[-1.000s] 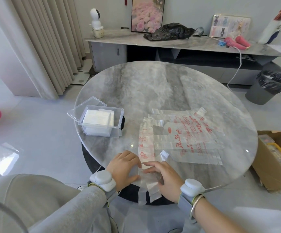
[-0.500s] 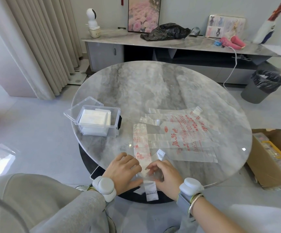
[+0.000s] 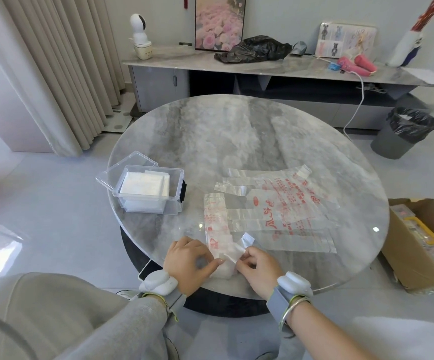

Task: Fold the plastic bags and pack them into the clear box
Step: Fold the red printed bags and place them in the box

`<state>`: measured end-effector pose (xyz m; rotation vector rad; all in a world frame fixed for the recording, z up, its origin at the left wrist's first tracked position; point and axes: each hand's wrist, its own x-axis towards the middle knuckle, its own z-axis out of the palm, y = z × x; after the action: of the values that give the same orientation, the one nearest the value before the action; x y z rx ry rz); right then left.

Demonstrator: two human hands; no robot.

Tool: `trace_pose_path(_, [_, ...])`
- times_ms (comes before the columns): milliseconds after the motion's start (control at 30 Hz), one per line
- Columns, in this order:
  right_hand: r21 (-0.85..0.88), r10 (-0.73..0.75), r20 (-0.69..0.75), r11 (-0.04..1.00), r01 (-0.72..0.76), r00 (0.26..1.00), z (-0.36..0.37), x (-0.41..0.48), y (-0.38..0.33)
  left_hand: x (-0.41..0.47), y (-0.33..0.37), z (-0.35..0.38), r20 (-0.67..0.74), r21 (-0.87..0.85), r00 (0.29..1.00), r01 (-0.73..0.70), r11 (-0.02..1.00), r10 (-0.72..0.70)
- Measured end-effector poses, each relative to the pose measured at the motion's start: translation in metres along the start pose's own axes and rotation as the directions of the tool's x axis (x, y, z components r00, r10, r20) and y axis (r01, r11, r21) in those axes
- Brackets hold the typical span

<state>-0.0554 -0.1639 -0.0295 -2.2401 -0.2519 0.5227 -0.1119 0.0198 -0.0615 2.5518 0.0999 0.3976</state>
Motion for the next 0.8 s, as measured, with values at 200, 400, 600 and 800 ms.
trace_pose_path(200, [-0.079, 0.006, -0.038, 0.997, -0.009, 0.999, 0.006, 0.005, -0.003, 0.001, 0.005, 0.011, 0.045, -0.064, 0.997, 0.072, 0.995, -0.07])
trace_pose_path(400, [-0.183, 0.042, -0.041, 0.982, -0.049, 0.998, 0.006, 0.011, -0.005, 0.001, -0.003, 0.002, 0.131, -0.165, 0.983, 0.146, 0.975, -0.125])
trace_pose_path(600, [-0.158, 0.057, -0.039, 0.985, -0.063, 0.998, 0.005, 0.015, -0.006, -0.003, -0.006, -0.009, 0.192, -0.167, 0.981, 0.069, 0.984, -0.037])
trace_pose_path(800, [-0.151, 0.044, -0.038, 0.987, -0.049, 0.998, 0.007, 0.016, -0.004, -0.004, -0.001, 0.003, 0.151, -0.114, 0.983, 0.118, 0.986, -0.1])
